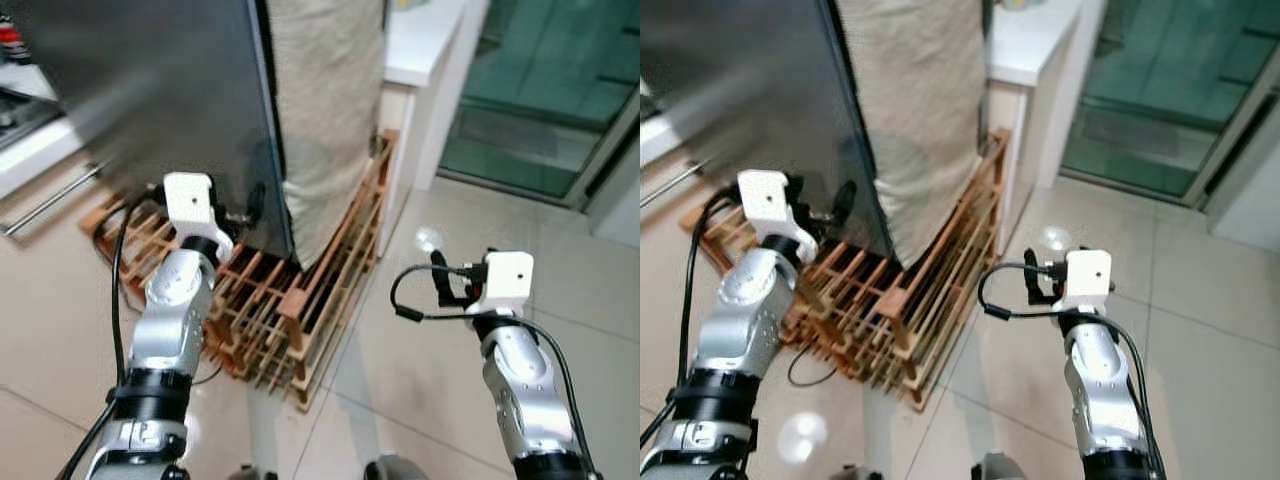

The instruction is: Restocking fridge

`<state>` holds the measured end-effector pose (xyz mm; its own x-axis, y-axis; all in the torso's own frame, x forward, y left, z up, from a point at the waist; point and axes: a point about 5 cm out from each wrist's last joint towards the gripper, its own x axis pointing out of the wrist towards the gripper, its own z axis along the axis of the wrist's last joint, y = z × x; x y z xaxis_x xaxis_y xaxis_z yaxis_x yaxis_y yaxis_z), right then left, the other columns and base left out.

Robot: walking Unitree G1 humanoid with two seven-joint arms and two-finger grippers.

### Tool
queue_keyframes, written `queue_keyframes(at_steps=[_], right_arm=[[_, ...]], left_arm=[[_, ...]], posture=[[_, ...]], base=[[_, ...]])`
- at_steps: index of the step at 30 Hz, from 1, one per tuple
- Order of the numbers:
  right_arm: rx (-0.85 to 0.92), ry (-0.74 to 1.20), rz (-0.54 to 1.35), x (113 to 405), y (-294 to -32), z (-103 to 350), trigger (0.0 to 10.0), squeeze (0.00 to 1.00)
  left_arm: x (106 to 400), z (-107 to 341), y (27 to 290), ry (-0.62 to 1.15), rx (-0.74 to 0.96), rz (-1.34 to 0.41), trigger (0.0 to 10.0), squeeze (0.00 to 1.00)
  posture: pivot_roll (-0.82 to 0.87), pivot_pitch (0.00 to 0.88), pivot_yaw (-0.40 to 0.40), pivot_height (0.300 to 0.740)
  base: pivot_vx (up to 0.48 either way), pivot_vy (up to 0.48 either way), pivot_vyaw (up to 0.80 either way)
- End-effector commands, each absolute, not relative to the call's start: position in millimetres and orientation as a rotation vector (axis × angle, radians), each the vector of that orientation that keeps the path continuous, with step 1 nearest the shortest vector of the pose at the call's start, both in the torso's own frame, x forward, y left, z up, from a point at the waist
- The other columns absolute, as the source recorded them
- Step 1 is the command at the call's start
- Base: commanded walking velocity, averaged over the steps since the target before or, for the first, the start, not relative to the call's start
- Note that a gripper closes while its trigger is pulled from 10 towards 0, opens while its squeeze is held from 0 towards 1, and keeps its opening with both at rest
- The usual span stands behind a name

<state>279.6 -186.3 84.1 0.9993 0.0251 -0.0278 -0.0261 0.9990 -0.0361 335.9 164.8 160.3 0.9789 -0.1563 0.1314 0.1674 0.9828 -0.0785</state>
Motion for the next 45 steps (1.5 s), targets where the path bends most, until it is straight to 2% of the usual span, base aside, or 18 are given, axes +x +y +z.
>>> queue_keyframes(at_steps=[1,4,7,13,16,21,24,35,40,45], right_arm=[[-0.039,0.003,0.034,282.2,-184.4,89.5,10.0,0.0],[-0.042,0.004,0.033,282.5,-184.2,88.9,10.0,0.0],[-0.055,0.021,0.03,282.6,-184.7,87.1,10.0,0.0],[-0.049,0.02,0.025,280.4,-185.2,86.7,10.0,0.0],[-0.053,0.007,0.025,279.3,-185.7,88.1,10.0,0.0],[-0.067,0.003,0.035,283.5,-189.5,90.7,10.0,0.0],[-0.07,0.006,0.038,286.6,-189.2,90.4,10.0,0.0],[-0.059,0.012,0.035,286.4,-182.5,85.7,10.0,0.0],[-0.065,0.012,0.035,287.6,-184.1,85.5,10.0,0.0],[-0.073,0.003,0.028,289.0,-187.4,87.4,10.0,0.0]], left_arm=[[337.9,172.4,159.7,-0.154,-0.106,-0.184,10.0,0.0],[337.3,182.0,144.4,-0.154,-0.133,-0.271,10.0,0.0],[335.5,183.2,140.3,-0.147,-0.114,-0.305,10.0,0.0],[333.1,179.1,143.6,-0.117,-0.1,-0.304,10.0,0.0],[334.1,182.7,145.5,-0.118,-0.099,-0.298,10.0,0.0],[330.5,226.9,139.3,-0.265,-0.157,-0.332,10.0,0.0],[328.8,241.2,137.1,-0.279,-0.179,-0.361,10.0,0.0],[323.3,239.4,107.7,-0.165,-0.235,-0.525,10.0,0.0],[331.6,230.5,92.9,-0.098,-0.224,-0.517,10.0,0.0],[344.6,220.6,87.1,-0.029,-0.205,-0.432,10.0,0.0]], posture=[[-0.1,0.0,0.054,0.707],[-0.11,0.0,0.056,0.707],[-0.11,0.0,0.064,0.707],[-0.12,0.0,0.067,0.707],[-0.12,0.0,0.052,0.707],[-0.1,0.0,0.029,0.707],[-0.09,0.0,0.028,0.707],[-0.09,0.0,0.054,0.707],[-0.1,0.0,0.054,0.707],[-0.11,0.0,0.061,0.707]], base=[[0.0,0.0,0.0],[0.0,0.0,0.0],[0.0,0.0,-0.25],[0.0,0.0,-0.75],[0.0,0.0,0.0],[0.0,0.0,0.0],[0.0,0.0,0.0],[0.0,0.0,0.0],[0.0,0.0,0.0],[0.0,0.0,0.0]])
